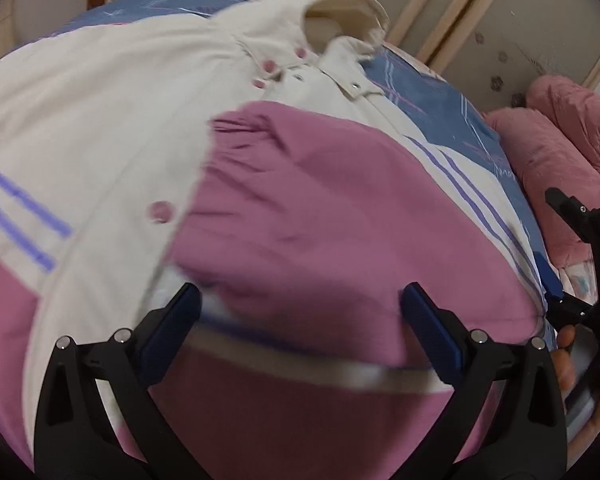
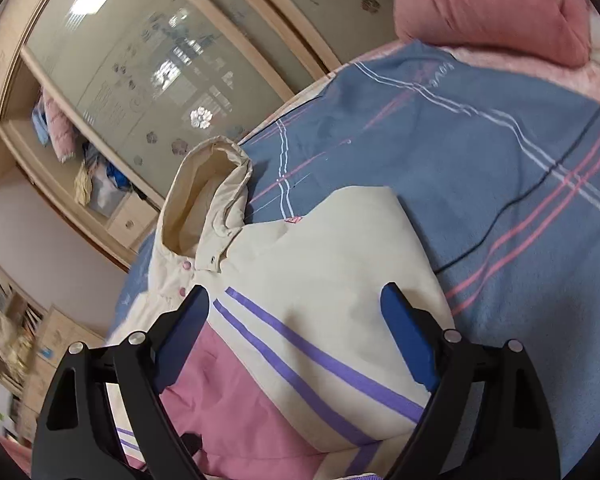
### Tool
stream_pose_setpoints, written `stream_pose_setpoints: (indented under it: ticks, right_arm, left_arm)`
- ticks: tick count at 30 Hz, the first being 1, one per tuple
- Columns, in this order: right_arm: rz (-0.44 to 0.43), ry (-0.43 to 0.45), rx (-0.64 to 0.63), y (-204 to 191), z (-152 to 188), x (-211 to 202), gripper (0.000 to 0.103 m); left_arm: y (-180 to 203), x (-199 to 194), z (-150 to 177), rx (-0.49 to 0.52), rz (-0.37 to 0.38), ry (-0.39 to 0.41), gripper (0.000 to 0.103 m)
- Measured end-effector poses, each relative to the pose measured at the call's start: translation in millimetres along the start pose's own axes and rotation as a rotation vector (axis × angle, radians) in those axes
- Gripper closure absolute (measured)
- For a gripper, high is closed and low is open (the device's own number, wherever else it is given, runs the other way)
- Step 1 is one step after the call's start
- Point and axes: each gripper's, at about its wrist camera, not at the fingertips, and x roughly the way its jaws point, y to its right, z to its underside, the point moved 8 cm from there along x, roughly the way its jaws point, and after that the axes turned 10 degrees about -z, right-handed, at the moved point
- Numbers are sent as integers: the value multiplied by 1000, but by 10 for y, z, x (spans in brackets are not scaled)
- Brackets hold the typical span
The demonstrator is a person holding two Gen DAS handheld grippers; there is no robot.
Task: Fold large clothes
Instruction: 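Grasp the folded sleeve cuff with the left gripper and lay it flat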
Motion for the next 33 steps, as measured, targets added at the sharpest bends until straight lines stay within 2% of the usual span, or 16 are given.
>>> stream_pose_setpoints:
  ticks: [3, 4, 5, 6, 8, 9, 13, 16, 20, 23, 26, 28, 31, 33]
  right_arm:
    - [19, -13, -25, 10, 12, 28, 15]
    - [23, -19, -34, -5, 45, 38, 15]
    - [26, -23, -37, 17, 94, 32, 15]
    - [25, -26, -36, 23, 87, 36, 15]
    - [15, -31, -24, 54, 103, 26, 15]
    - [12, -32, -13, 70, 98, 29, 15]
    - [29, -22, 8, 104, 97, -3, 15]
    - [74, 34, -7, 113, 46, -95, 15]
    - [124, 75, -45, 111, 3, -163, 15]
    - [132, 9, -73, 70, 100, -24, 15]
    - [146, -99, -151, -51, 300, 184, 15]
    - [82, -86, -188, -213, 356, 187, 15]
    - [-104, -39, -260, -609, 410, 88, 15]
    - [-148, -87, -329, -788, 538, 141, 15]
  left_arm:
    - [102, 66, -131, 8, -27, 34, 3]
    - [124, 86, -167, 10, -25, 40, 9]
    - [133, 105, -196, 10, -23, 38, 40]
    - [149, 128, -229, 18, -6, 29, 64]
    - [141, 102, -288, 20, 30, 32, 80]
    - [124, 59, -338, 12, 40, 56, 84]
    - [-28, -128, -546, 1, -20, 160, 87]
    - [-274, -278, -759, -62, -68, 225, 87]
    - [-764, -478, -986, -155, -193, 317, 87]
    - [-1010, -411, -928, -159, -306, 307, 85]
    - [-1096, -142, -736, -131, -326, 219, 78]
    - [-1157, -34, -626, -149, -334, 196, 74]
    - [-1196, -44, -595, -138, -351, 221, 73]
    - [-1197, -91, -671, -137, -357, 242, 73]
